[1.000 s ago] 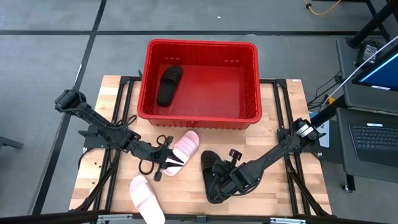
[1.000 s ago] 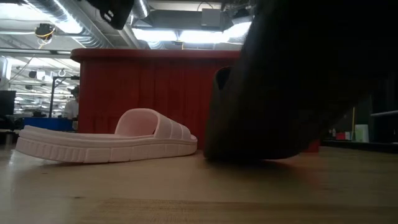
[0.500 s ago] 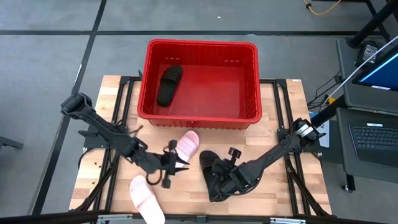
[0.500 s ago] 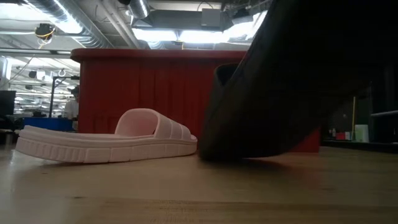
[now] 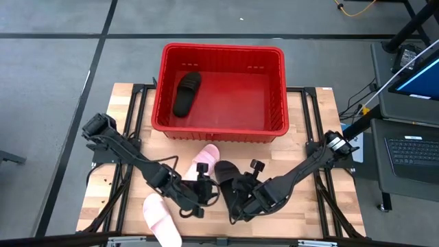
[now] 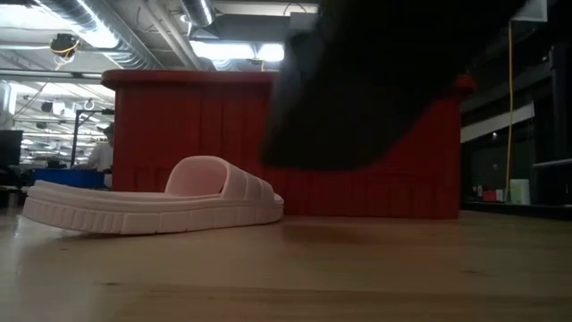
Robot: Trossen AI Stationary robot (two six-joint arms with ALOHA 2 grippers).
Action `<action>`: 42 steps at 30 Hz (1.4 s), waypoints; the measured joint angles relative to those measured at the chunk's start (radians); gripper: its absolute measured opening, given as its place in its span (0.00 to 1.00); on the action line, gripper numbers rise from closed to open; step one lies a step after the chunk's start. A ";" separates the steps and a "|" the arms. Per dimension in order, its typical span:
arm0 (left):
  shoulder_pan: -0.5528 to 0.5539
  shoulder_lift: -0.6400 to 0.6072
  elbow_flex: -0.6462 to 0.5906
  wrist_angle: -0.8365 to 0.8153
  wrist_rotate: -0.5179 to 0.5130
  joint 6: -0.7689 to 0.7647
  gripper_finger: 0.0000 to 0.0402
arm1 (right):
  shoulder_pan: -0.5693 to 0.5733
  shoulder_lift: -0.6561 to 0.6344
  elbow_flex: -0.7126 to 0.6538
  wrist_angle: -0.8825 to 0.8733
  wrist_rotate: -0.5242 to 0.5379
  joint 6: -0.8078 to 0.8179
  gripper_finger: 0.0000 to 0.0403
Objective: Pick and place slides into bin
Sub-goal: Put the black slipper into the red bin
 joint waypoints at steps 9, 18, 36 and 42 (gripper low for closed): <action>0.003 0.034 0.066 -0.012 -0.126 0.049 0.34 | 0.004 -0.001 0.033 -0.003 0.053 -0.048 0.03; 0.061 0.039 0.066 -0.047 -0.127 0.018 0.34 | 0.004 -0.001 0.033 0.009 0.076 -0.070 0.03; 0.113 0.067 0.065 -0.051 -0.016 0.022 0.34 | -0.003 -0.001 0.033 0.021 0.133 -0.151 0.03; 0.133 0.067 0.065 -0.106 -0.019 -0.003 0.33 | -0.005 -0.001 0.033 0.026 0.134 -0.157 0.03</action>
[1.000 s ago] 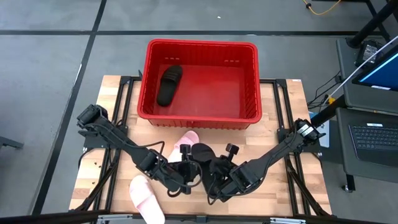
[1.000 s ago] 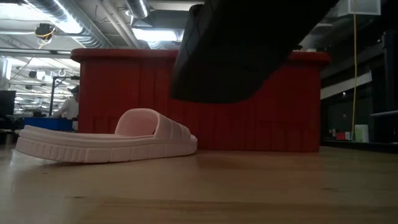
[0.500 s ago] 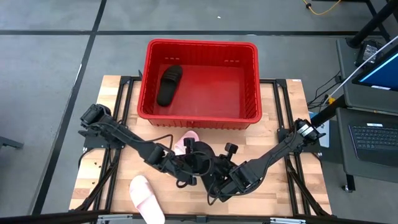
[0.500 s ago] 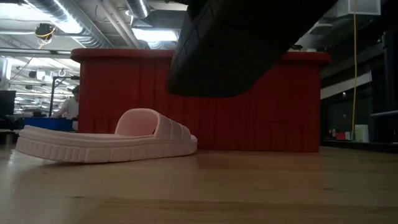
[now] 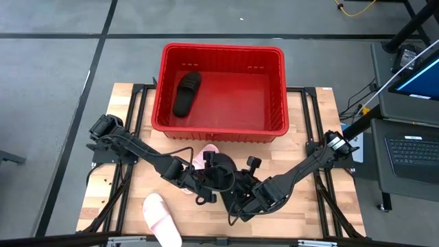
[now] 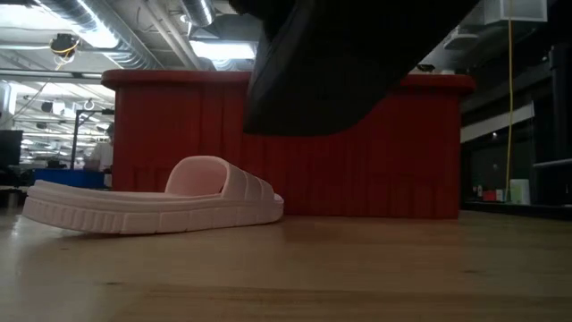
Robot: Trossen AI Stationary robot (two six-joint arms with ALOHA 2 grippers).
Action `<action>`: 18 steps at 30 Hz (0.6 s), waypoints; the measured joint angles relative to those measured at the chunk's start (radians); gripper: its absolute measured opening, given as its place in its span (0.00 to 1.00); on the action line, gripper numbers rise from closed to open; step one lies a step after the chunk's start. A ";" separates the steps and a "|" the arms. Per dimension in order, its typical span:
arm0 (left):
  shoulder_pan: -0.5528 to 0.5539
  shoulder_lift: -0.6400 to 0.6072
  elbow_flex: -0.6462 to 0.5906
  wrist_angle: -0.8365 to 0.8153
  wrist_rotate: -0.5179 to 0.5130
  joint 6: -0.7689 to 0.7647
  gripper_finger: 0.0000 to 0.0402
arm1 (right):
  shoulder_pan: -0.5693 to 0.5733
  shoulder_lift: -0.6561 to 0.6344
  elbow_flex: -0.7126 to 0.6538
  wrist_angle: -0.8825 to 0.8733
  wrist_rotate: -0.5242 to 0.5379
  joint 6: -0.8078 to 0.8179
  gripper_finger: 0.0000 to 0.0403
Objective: Pick and place slides into bin
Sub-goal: Put the black slipper into the red bin
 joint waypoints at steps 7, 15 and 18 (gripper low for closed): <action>0.020 -0.002 0.002 -0.086 -0.032 -0.038 0.28 | -0.001 0.001 0.000 0.001 0.000 0.000 0.03; 0.030 -0.002 0.002 -0.092 -0.051 -0.035 0.20 | -0.001 0.001 0.000 0.003 -0.001 0.003 0.03; 0.033 -0.002 0.002 -0.094 -0.052 -0.024 0.16 | -0.001 0.001 0.000 0.012 -0.005 -0.015 0.03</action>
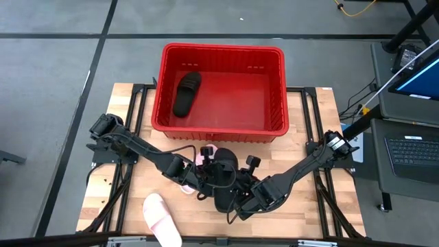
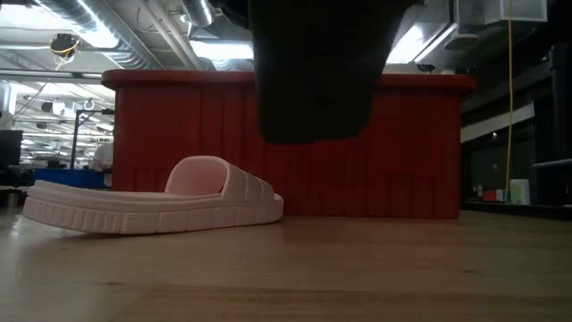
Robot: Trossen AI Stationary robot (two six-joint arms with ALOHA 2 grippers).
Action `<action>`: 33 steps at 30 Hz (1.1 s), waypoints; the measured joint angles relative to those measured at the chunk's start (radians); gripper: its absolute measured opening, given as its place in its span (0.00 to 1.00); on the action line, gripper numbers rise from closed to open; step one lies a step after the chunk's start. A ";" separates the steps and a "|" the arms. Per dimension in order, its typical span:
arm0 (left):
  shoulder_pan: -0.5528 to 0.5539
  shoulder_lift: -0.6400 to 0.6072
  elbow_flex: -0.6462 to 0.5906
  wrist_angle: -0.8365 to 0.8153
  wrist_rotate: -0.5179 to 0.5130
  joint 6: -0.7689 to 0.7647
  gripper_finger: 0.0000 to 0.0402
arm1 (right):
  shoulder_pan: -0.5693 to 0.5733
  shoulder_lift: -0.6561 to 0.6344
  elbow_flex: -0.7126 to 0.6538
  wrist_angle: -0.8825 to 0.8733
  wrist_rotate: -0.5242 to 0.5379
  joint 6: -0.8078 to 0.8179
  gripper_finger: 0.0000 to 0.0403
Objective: Pick and place slides into bin
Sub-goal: Put the black slipper into the red bin
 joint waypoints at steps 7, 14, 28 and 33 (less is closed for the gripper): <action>-0.006 0.000 -0.001 -0.001 -0.024 0.078 0.03 | 0.000 0.000 0.000 0.006 0.000 -0.004 0.03; -0.057 -0.001 -0.003 -0.004 -0.145 0.146 0.02 | 0.001 0.000 0.004 0.022 0.014 -0.009 0.06; -0.176 -0.011 0.138 -0.176 -0.292 0.115 0.01 | 0.051 -0.004 0.171 -0.050 -0.001 -0.153 0.39; -0.230 -0.013 0.213 -0.191 -0.396 0.176 0.01 | 0.079 -0.003 0.259 -0.206 -0.002 -0.080 0.35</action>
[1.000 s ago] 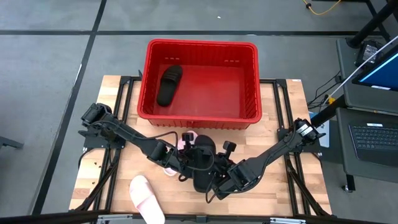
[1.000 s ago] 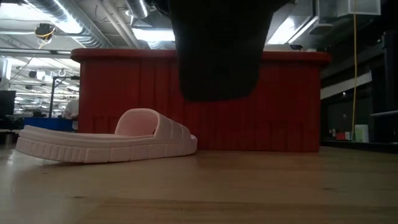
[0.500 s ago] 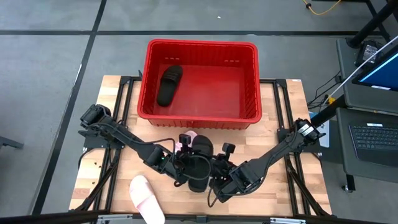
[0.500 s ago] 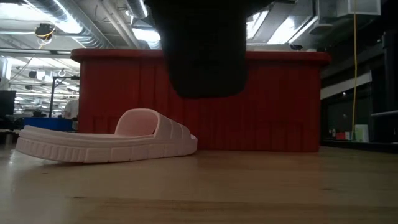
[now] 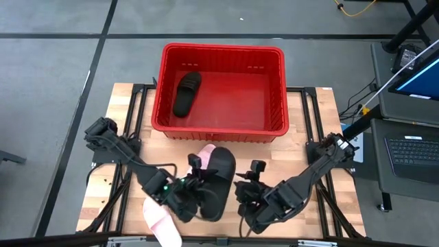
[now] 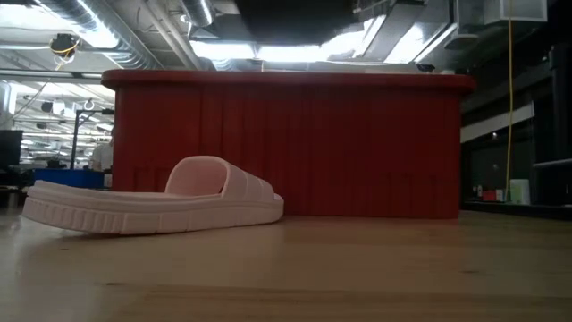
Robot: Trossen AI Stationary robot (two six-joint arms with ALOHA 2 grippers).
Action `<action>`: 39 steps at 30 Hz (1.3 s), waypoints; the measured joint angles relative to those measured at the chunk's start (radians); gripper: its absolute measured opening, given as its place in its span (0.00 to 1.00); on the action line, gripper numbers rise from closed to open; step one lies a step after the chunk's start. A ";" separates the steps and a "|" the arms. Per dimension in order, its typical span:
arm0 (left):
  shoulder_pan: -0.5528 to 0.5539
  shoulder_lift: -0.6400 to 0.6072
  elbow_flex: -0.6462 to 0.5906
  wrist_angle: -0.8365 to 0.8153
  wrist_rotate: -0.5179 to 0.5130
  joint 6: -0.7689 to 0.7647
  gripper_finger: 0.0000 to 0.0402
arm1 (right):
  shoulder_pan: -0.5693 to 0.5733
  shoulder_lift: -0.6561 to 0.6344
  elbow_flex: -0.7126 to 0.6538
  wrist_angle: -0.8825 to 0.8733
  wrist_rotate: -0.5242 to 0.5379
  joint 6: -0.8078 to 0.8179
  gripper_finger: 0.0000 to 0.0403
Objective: Pick and place slides into bin
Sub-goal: Put the black slipper into the red bin
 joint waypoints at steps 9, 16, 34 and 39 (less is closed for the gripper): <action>-0.041 -0.047 0.020 -0.062 -0.174 -0.009 0.01 | 0.078 0.002 0.004 -0.160 0.026 0.171 0.02; 0.015 -0.069 0.020 -0.070 -0.221 0.026 0.01 | 0.166 0.002 -0.109 -0.167 0.127 0.369 0.01; 0.376 -0.174 -0.035 0.196 0.198 0.376 0.01 | 0.208 0.003 -0.370 -0.119 0.175 0.610 0.00; 0.468 -0.223 -0.065 0.274 0.210 0.459 0.01 | 0.209 -0.025 -0.421 -0.124 0.176 0.657 0.00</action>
